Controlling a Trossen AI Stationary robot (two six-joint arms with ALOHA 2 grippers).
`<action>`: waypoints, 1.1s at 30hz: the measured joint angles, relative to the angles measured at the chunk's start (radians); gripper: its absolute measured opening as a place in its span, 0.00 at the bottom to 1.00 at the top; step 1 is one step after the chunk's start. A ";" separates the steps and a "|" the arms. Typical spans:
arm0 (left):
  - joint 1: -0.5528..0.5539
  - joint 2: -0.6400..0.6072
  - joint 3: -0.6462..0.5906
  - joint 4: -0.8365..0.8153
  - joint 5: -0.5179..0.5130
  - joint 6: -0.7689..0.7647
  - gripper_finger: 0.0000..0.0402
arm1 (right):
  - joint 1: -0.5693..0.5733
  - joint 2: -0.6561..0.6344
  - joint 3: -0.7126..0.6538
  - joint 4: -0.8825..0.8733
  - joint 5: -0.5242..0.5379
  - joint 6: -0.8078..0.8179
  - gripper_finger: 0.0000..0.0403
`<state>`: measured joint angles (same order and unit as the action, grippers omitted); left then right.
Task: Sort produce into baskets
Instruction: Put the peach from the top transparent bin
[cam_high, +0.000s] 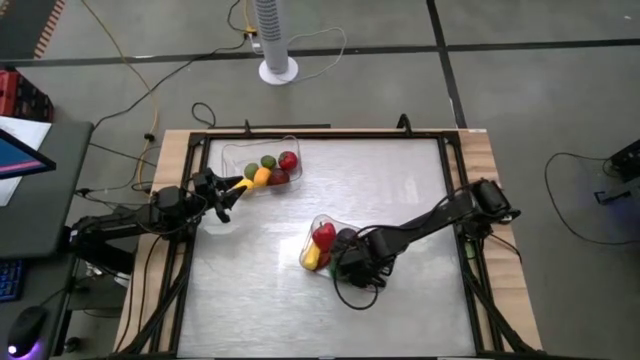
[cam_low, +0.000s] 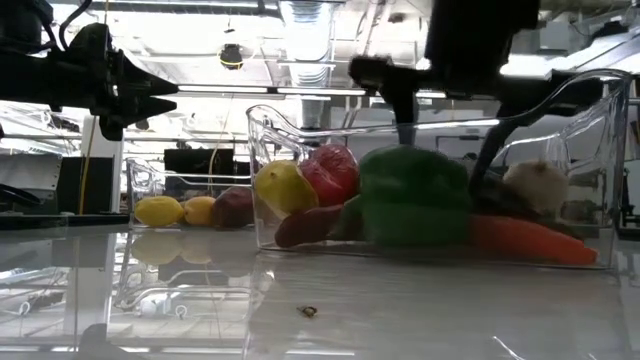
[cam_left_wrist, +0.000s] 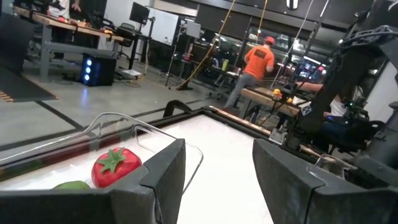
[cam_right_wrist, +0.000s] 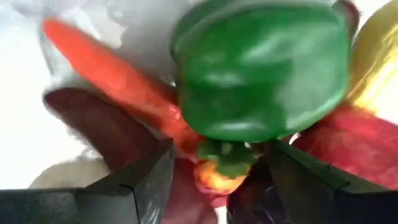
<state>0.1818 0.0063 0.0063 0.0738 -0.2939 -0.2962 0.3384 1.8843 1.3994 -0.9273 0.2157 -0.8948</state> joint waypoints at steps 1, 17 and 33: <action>0.000 0.000 0.000 0.000 0.000 0.000 0.43 | -0.005 0.002 -0.002 -0.007 -0.004 0.001 0.69; 0.000 0.000 0.000 0.000 0.000 0.000 0.43 | -0.021 0.026 -0.011 -0.057 -0.023 0.011 0.25; 0.000 0.000 0.000 0.000 0.000 0.000 0.43 | -0.025 0.002 0.176 -0.169 -0.001 0.135 0.27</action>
<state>0.1821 0.0063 0.0064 0.0742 -0.2937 -0.2962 0.3137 1.8860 1.5758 -1.0958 0.2149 -0.7596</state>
